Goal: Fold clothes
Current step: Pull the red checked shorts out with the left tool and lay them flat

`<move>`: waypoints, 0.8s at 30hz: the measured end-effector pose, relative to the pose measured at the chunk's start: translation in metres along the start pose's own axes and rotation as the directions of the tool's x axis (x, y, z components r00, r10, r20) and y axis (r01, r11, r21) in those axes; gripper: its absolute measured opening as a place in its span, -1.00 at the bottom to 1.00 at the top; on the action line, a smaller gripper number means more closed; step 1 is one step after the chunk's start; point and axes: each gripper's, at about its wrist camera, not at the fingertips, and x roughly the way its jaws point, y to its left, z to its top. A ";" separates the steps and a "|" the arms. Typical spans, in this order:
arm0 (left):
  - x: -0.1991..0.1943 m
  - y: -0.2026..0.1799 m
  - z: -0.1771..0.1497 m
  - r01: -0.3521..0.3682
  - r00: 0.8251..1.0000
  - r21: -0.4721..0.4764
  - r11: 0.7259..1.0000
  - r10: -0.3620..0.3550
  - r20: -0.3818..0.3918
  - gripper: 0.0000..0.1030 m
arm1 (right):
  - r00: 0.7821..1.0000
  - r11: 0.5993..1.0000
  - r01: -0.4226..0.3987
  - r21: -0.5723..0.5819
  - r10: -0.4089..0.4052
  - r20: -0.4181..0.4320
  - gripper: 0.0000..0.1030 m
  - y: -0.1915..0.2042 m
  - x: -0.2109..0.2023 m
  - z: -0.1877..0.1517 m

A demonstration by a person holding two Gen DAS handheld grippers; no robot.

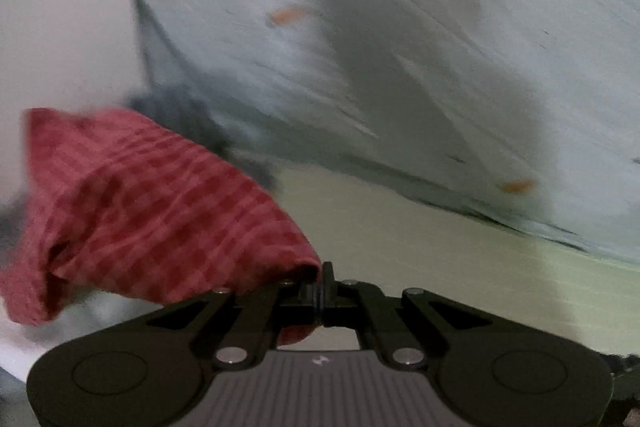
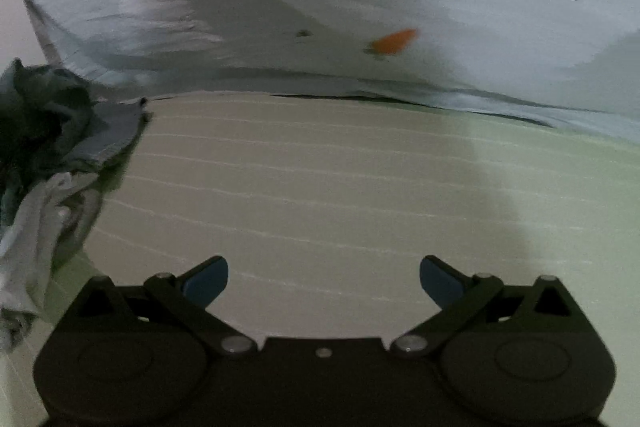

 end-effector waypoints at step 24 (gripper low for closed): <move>-0.039 -0.048 -0.099 0.003 0.968 -0.055 0.998 -0.017 -0.250 0.28 | 0.996 0.996 -0.054 0.072 0.059 -0.069 1.00 -0.089 -0.035 -0.071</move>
